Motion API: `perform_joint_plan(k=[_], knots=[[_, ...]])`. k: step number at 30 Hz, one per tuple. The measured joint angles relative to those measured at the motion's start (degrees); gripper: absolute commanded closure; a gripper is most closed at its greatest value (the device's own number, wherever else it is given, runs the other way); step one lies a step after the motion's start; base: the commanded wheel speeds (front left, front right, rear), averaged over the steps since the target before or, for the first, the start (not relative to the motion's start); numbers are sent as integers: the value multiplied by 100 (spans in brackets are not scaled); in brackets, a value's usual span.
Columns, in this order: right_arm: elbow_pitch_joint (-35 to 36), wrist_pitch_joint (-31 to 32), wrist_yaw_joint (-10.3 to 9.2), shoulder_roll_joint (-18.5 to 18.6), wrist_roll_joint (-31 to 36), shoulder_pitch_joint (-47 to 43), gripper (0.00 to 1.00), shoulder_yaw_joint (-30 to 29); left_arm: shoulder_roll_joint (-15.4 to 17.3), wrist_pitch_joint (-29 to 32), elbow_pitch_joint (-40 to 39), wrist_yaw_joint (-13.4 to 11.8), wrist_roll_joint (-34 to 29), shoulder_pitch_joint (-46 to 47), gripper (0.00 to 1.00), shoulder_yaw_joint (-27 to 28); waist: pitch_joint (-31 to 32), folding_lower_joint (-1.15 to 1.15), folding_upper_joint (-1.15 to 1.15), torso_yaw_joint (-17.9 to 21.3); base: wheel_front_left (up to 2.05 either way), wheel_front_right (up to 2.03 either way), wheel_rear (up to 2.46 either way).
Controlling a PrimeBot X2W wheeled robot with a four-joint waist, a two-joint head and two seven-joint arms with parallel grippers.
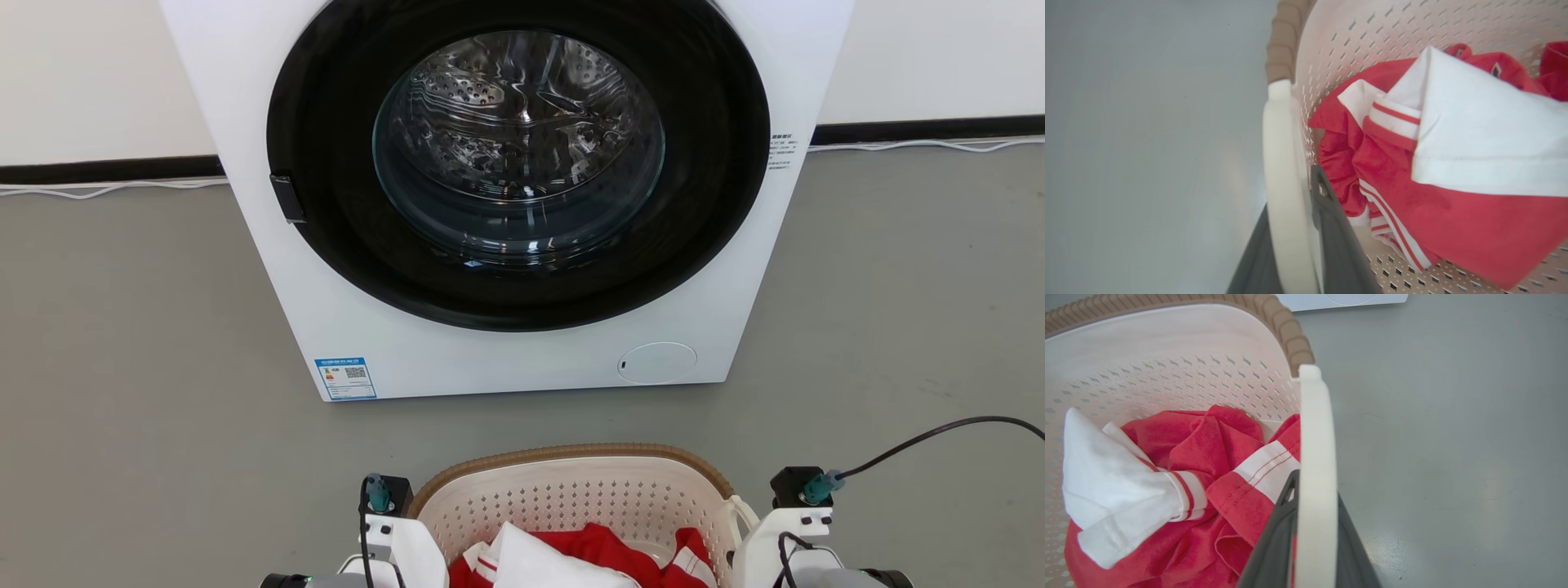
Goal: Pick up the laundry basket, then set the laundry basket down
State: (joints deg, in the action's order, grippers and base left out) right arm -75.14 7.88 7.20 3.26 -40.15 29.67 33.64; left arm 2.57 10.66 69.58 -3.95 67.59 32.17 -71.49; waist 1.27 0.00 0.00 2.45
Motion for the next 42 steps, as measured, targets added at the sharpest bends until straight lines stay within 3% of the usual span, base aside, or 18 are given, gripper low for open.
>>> perform_joint_plan(k=[42], knots=[[2, -34, 0, -5, 31, 16, 100, -73, -22, -62, 77, 2, 105, 78, 100, -129, -166, 0, 0, -40, 0, 0, 0]])
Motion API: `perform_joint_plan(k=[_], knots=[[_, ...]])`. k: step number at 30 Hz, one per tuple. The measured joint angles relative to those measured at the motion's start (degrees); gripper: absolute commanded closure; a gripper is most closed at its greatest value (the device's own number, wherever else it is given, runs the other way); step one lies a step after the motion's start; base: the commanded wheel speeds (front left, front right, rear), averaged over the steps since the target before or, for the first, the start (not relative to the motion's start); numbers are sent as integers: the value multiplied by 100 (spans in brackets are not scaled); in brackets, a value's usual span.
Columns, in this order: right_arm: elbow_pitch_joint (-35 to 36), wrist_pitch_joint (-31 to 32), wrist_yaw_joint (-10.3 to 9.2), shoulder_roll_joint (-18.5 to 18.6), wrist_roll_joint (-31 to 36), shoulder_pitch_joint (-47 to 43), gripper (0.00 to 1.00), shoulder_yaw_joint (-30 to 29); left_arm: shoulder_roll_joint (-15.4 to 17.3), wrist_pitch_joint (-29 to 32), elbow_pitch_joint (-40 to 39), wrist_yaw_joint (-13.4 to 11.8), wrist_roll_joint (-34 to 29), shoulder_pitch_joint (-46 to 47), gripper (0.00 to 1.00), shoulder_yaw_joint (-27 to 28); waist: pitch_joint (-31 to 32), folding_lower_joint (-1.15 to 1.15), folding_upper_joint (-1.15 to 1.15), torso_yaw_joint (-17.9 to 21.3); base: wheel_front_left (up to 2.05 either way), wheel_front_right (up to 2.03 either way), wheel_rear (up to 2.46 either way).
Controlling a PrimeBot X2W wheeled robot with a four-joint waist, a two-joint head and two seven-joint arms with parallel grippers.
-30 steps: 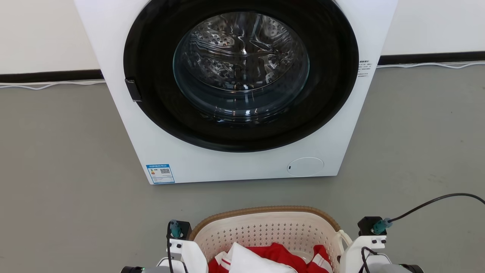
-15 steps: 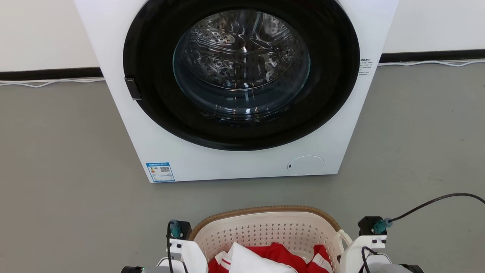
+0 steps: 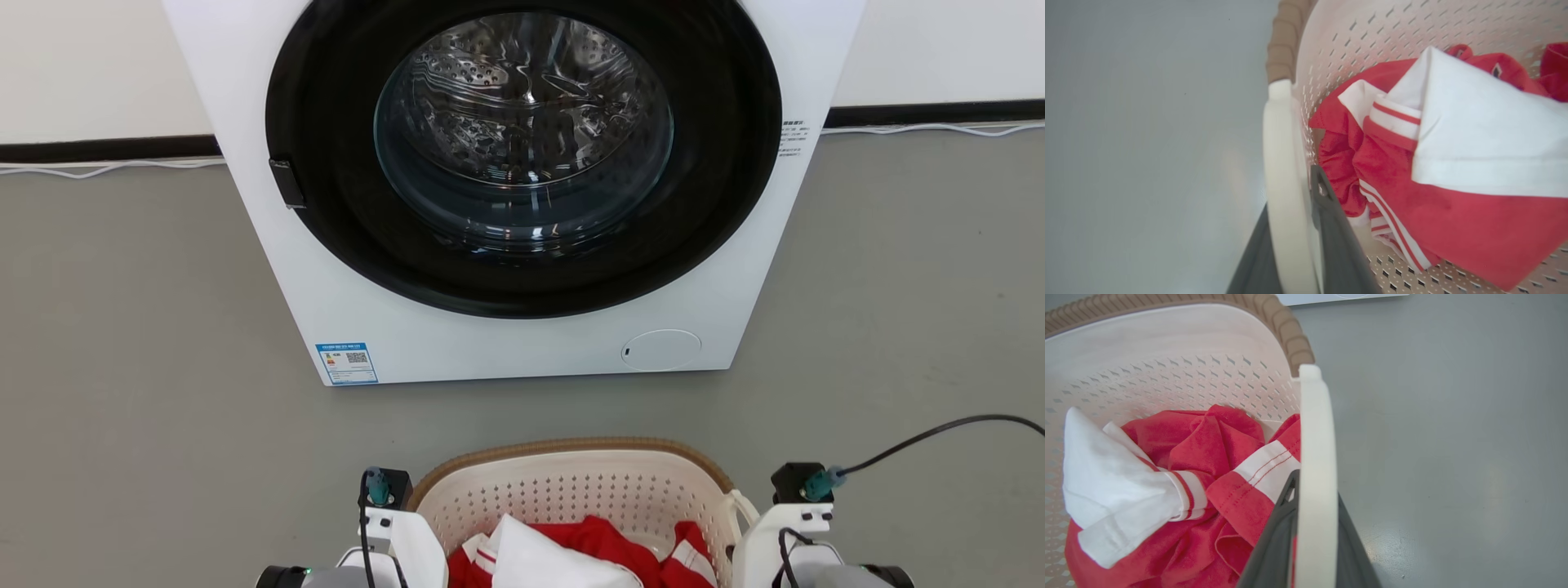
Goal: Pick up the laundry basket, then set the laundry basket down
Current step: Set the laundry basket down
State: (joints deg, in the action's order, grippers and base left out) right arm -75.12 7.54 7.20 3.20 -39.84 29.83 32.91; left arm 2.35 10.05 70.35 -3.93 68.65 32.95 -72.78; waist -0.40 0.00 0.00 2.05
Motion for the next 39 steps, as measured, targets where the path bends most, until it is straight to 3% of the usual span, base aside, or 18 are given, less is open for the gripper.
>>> perform_joint_plan(k=[16, 39], knots=[[14, -478, -13, 11, -77, 553, 100, 266, 0, -426, 96, -70, -122, 573, 100, -26, -530, 0, 0, -44, 0, 0, 0], [25, -2012, -13, 82, 176, 2125, 100, 233, -14, -2190, 285, -566, -220, 2068, 100, 271, -2929, 0, 0, -218, 0, 0, 0]])
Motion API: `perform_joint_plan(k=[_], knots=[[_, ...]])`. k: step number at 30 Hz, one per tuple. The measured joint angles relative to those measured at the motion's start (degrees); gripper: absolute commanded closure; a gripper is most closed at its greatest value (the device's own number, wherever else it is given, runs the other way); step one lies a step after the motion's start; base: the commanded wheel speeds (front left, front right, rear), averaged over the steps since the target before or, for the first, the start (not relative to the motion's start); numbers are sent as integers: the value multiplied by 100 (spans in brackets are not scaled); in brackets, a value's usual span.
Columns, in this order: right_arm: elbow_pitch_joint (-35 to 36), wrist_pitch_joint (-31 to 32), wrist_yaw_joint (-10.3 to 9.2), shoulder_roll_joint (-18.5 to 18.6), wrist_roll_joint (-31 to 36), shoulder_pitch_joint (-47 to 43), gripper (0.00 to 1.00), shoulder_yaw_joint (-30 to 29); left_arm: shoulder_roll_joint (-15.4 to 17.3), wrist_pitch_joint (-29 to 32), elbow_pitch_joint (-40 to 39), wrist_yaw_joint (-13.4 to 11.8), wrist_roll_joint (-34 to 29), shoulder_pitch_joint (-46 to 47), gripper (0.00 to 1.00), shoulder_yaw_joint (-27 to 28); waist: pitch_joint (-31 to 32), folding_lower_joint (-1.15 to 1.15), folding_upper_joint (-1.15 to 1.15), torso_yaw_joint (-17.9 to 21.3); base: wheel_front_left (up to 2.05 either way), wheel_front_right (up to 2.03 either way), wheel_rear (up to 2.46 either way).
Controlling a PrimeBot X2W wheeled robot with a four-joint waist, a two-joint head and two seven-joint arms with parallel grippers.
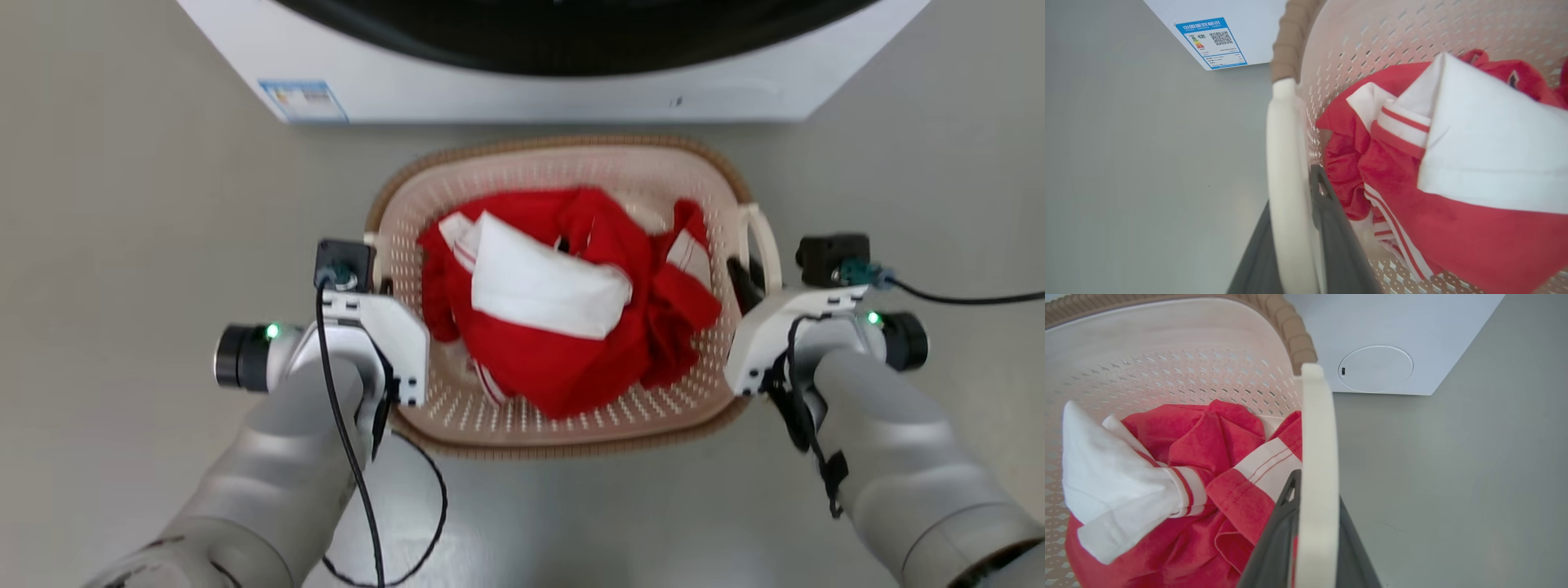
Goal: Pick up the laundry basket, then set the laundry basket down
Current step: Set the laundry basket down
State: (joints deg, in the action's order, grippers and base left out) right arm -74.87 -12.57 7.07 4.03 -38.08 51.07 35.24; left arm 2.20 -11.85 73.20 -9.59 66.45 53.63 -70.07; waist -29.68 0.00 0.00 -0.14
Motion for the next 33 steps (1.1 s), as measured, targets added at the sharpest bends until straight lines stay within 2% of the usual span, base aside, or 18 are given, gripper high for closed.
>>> perform_joint_plan(k=[11, 16, 23, 33], knots=[[7, -163, 0, 56, 581, 662, 100, -582, -11, -204, -4, -210, -245, 777, 100, 141, -1153, 0, 0, -4, 0, 0, 0], [219, -176, 0, 122, 939, 811, 100, -964, 159, -226, -350, -386, -620, 1017, 100, 436, -1548, 0, 0, 25, 0, 0, 0], [423, -180, 0, 115, 1483, 806, 100, -1511, 294, -227, -609, -453, -1109, 1018, 100, 855, -1885, 0, 0, 68, 0, 0, 0], [471, -180, 0, 56, 2064, 807, 100, -2069, 270, -229, -609, -445, -1612, 1034, 100, 1235, -2142, 0, 0, 132, 0, 0, 0]])
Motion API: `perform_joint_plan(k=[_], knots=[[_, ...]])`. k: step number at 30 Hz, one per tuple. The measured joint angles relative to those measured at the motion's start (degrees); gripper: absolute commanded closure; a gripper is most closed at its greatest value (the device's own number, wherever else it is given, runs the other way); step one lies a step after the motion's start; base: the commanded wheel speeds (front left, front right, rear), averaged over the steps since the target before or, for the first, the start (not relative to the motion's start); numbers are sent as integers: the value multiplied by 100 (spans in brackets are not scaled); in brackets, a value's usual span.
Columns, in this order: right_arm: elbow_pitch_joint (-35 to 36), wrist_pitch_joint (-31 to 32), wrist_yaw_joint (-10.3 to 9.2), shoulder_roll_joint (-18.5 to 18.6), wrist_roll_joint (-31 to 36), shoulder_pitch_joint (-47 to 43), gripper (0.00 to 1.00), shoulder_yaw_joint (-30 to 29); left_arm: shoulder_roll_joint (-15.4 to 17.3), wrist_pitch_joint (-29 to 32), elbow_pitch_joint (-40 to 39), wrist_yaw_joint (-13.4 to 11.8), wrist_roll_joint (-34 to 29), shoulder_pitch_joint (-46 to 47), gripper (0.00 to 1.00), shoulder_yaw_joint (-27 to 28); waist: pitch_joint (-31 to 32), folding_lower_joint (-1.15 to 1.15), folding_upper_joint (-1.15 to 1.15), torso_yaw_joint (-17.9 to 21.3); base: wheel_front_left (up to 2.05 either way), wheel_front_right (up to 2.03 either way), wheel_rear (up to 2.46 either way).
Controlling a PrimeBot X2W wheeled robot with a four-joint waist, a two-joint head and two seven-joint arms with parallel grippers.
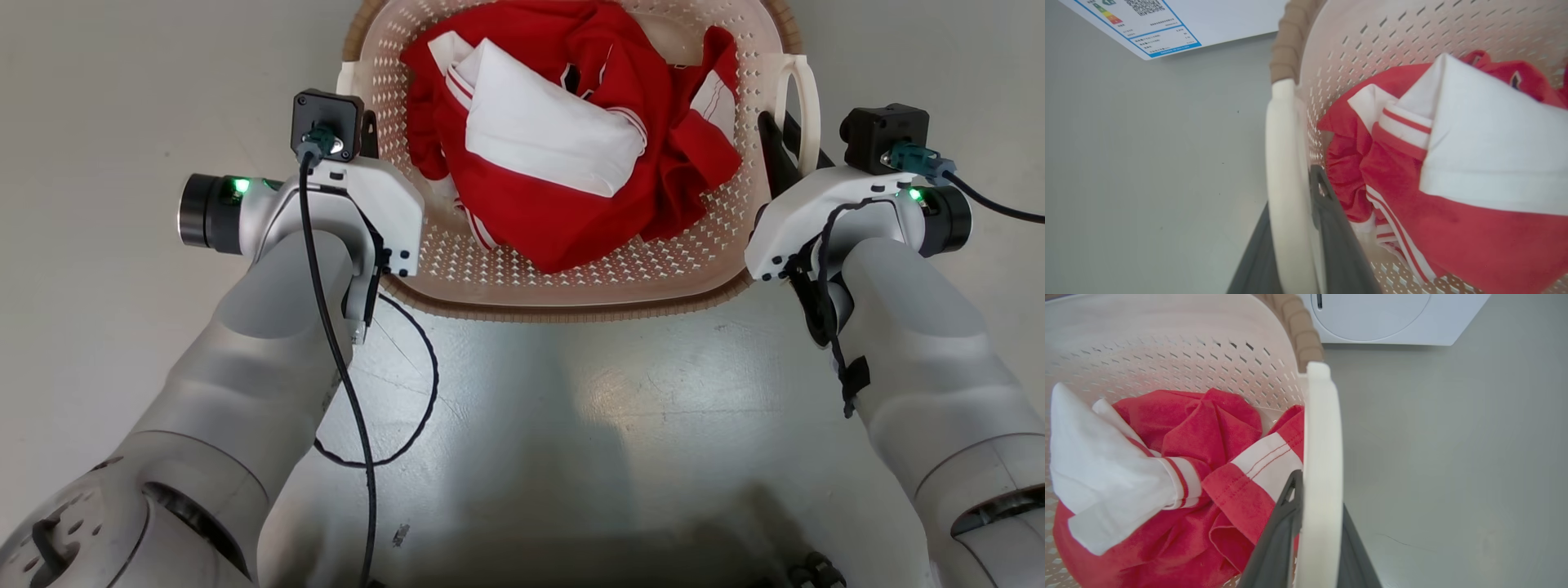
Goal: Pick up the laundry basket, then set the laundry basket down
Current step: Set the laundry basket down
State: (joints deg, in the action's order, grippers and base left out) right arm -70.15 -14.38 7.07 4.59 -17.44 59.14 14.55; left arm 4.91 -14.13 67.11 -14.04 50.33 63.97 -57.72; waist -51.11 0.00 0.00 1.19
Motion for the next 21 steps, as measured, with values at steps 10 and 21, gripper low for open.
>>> perform_joint_plan(k=[10, 21], knots=[[1, -1, 1, -65, 229, 96, 100, -296, -60, -8, 236, 141, -246, 179, 100, 200, -222, 0, 0, 87, 0, 0, 0], [25, -2, 1, -60, 125, 122, 100, -190, -133, -8, 464, 202, -353, 381, 100, 242, -376, 0, 0, 81, 0, 0, 0]])
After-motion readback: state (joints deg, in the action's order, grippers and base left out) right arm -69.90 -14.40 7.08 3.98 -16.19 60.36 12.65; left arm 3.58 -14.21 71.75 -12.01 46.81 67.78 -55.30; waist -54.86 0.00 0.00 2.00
